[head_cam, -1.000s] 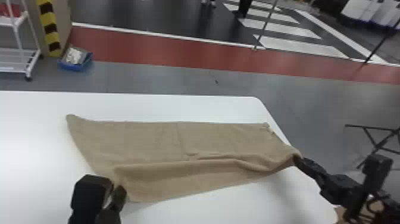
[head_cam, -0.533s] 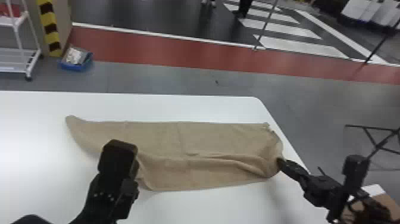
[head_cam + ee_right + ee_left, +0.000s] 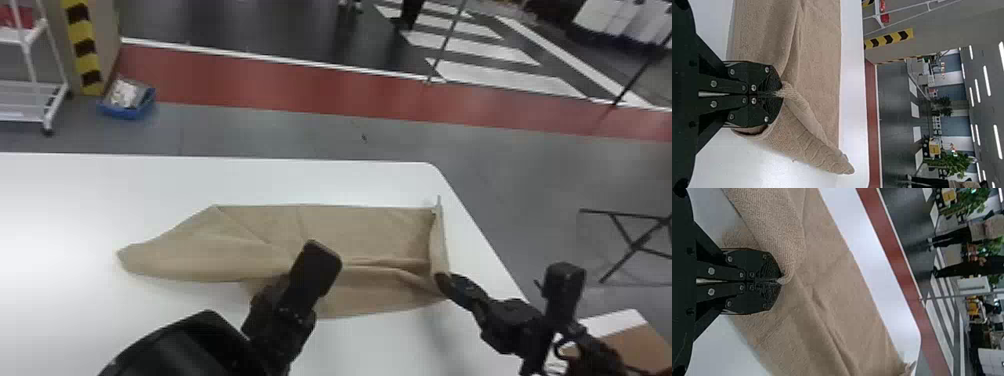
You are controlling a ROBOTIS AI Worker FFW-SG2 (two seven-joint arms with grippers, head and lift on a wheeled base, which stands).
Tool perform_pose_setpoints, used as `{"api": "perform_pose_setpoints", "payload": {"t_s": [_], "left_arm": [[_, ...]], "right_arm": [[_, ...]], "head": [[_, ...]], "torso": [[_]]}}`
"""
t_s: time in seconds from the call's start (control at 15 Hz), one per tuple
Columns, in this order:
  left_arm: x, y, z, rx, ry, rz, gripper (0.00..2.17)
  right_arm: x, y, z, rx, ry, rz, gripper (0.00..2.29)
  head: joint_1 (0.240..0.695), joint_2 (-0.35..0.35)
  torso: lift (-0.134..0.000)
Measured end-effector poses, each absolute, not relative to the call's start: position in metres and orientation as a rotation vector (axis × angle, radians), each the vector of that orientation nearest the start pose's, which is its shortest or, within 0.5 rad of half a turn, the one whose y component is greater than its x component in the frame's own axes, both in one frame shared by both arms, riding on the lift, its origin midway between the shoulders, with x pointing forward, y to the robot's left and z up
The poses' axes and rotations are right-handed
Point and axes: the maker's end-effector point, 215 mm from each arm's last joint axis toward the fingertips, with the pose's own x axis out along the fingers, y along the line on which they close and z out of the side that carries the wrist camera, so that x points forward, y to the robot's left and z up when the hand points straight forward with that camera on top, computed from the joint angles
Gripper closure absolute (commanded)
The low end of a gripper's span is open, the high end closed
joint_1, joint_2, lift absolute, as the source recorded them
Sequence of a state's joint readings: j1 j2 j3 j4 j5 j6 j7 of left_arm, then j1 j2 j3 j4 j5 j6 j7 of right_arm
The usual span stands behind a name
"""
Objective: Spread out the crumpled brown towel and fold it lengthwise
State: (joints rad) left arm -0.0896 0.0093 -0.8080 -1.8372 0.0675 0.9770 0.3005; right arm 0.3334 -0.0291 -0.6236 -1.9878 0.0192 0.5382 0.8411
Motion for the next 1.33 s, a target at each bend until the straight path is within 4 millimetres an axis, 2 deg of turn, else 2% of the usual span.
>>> {"api": "perform_pose_setpoints", "payload": {"t_s": [0.07, 0.13, 0.27, 0.4, 0.6, 0.67, 0.8, 0.93, 1.07, 1.2, 1.33], "left_arm": [[0.429, -0.120, -0.450, 0.377, 0.574, -0.543, 0.03], [0.426, -0.125, -0.460, 0.386, 0.587, -0.568, 0.02], [0.428, -0.125, -0.457, 0.376, 0.584, -0.567, 0.03], [0.429, -0.122, -0.436, 0.314, 0.559, -0.554, 0.03], [0.435, -0.111, -0.387, 0.207, 0.494, -0.518, 0.03], [0.437, -0.103, -0.372, 0.169, 0.474, -0.502, 0.03], [0.439, -0.082, -0.359, 0.133, 0.456, -0.473, 0.03], [0.439, -0.051, -0.363, 0.135, 0.461, -0.434, 0.05], [0.437, -0.031, -0.373, 0.126, 0.484, -0.416, 0.21], [0.431, -0.037, -0.377, 0.109, 0.499, -0.440, 0.21], [0.432, -0.042, -0.373, 0.115, 0.479, -0.429, 0.20]], "right_arm": [[0.399, -0.409, -0.416, 0.075, 0.440, 0.201, 1.45], [0.397, -0.410, -0.417, 0.075, 0.440, 0.199, 1.45], [0.395, -0.416, -0.418, 0.072, 0.440, 0.192, 1.45], [0.394, -0.417, -0.418, 0.068, 0.440, 0.190, 1.45], [0.396, -0.412, -0.420, 0.065, 0.443, 0.197, 1.45], [0.397, -0.410, -0.421, 0.062, 0.445, 0.200, 1.45], [0.399, -0.408, -0.423, 0.061, 0.448, 0.202, 1.45], [0.400, -0.408, -0.425, 0.058, 0.449, 0.197, 1.45], [0.400, -0.409, -0.426, 0.058, 0.451, 0.193, 1.45], [0.401, -0.405, -0.427, 0.061, 0.450, 0.199, 1.45], [0.403, -0.401, -0.427, 0.063, 0.449, 0.204, 1.45]], "head": [[0.695, -0.350], [0.695, -0.350], [0.695, -0.350], [0.695, -0.350], [0.695, -0.350], [0.695, -0.350], [0.695, -0.350], [0.695, -0.350], [0.695, -0.350], [0.695, -0.350], [0.695, -0.350]], "torso": [[-0.125], [-0.125], [-0.125], [-0.125], [-0.125], [-0.125], [-0.125], [-0.125], [-0.125], [-0.125], [-0.125]]}}
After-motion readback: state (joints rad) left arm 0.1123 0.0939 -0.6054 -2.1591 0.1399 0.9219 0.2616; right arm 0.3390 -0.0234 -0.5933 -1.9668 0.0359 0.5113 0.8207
